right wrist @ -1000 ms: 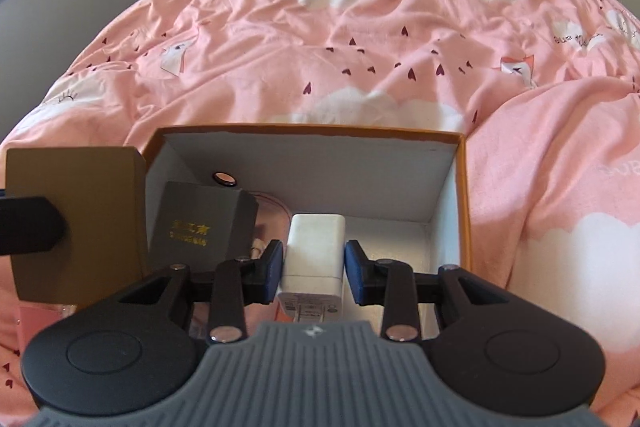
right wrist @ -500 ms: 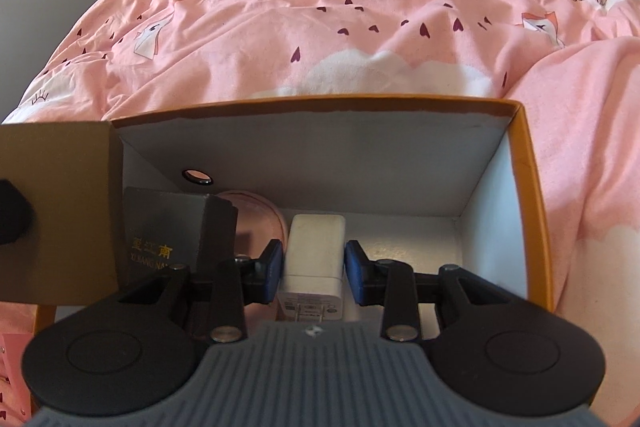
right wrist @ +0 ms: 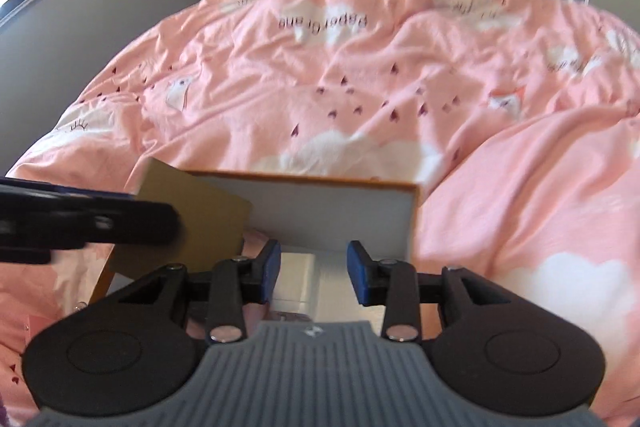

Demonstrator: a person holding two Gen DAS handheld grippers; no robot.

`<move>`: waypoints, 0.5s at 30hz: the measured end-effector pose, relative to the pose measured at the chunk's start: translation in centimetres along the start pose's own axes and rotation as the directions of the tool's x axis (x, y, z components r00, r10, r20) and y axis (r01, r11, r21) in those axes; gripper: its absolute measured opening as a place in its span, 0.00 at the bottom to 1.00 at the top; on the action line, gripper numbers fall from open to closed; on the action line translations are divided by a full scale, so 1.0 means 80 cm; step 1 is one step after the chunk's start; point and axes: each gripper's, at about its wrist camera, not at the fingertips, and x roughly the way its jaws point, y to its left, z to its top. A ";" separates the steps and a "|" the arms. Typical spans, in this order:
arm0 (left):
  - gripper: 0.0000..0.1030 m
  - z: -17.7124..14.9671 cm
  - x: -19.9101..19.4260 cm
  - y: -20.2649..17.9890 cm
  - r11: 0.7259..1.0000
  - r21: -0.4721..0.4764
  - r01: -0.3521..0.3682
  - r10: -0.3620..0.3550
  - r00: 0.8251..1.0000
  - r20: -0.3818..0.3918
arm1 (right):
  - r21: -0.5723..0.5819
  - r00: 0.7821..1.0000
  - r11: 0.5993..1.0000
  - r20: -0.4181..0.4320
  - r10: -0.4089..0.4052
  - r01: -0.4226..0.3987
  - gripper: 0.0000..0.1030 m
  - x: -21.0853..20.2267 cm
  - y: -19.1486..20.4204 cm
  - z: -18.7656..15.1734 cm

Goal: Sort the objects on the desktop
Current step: 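Lower the cube and charger into the box and open both grippers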

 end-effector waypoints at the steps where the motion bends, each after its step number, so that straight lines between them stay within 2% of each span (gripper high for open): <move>1: 0.52 0.001 0.007 -0.005 1.000 0.004 -0.002 0.003 1.000 -0.010 | -0.001 1.000 1.000 0.022 -0.010 0.010 0.38 -0.011 -0.006 0.001; 4: 0.52 0.002 0.031 -0.017 1.000 0.007 -0.005 0.005 0.999 -0.044 | 0.014 0.997 0.998 0.052 -0.058 0.057 0.38 -0.027 -0.024 0.002; 6: 0.52 0.004 0.047 -0.025 1.000 0.008 -0.026 0.027 0.998 -0.065 | 0.034 0.995 0.996 0.052 -0.081 0.079 0.33 -0.024 -0.037 0.000; 8: 0.52 0.005 0.062 -0.032 0.999 0.010 -0.051 0.052 0.995 -0.083 | 0.056 0.996 0.996 0.037 -0.075 0.073 0.25 -0.018 -0.048 -0.005; 11: 0.52 0.007 0.081 -0.039 0.997 0.009 -0.077 0.077 0.991 -0.107 | 0.081 0.999 0.996 0.030 -0.043 0.040 0.23 -0.012 -0.057 -0.011; 15: 0.52 0.008 0.103 -0.049 0.992 0.014 -0.124 0.125 0.984 -0.126 | 0.088 0.999 0.995 0.033 -0.043 0.040 0.21 -0.005 -0.063 -0.014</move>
